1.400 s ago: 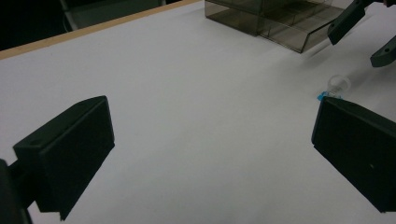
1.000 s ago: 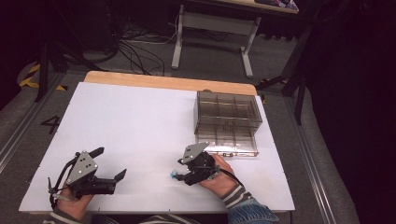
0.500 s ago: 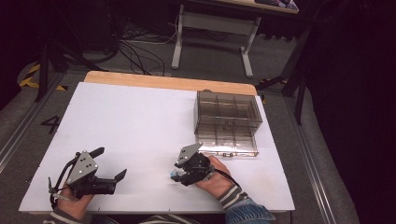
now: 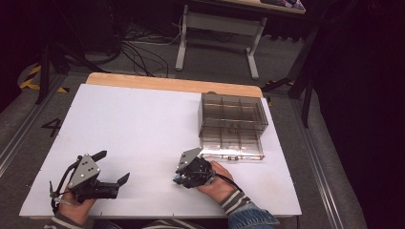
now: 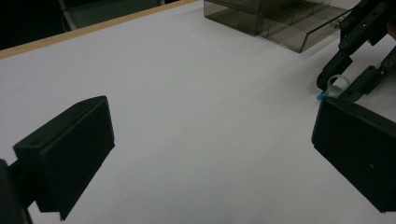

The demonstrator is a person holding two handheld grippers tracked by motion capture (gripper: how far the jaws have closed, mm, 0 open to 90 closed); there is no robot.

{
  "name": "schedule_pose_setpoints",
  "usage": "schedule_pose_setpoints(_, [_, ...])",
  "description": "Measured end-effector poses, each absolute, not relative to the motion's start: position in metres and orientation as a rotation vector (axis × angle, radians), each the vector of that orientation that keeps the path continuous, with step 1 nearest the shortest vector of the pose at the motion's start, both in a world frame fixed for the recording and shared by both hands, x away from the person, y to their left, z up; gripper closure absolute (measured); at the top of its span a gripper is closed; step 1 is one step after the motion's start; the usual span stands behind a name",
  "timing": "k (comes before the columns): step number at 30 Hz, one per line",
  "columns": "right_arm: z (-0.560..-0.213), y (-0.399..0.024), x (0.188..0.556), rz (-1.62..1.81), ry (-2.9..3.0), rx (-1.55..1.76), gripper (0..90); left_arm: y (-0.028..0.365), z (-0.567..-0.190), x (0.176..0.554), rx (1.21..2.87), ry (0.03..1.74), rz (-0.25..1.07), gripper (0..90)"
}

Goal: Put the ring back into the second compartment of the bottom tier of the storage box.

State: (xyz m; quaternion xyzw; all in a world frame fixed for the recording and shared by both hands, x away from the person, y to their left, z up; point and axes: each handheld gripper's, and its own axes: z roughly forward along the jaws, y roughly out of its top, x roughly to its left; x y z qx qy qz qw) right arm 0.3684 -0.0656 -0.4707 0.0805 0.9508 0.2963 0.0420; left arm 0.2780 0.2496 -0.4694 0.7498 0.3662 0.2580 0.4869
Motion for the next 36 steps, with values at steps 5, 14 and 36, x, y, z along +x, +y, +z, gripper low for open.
schedule_pose_setpoints(5, [-0.470,-0.066,0.368,0.902,2.904,0.249,70.2,0.250,-0.469,0.278,1.823,0.890,0.631,0.0])
schedule_pose_setpoints(14, [-0.461,-0.070,0.365,0.949,2.864,0.242,70.2,0.250,-0.469,0.278,1.823,0.888,0.632,0.0])
schedule_pose_setpoints(36, [-0.446,-0.083,0.364,1.008,2.775,0.263,70.2,0.251,-0.469,0.278,1.822,0.885,0.633,0.0])
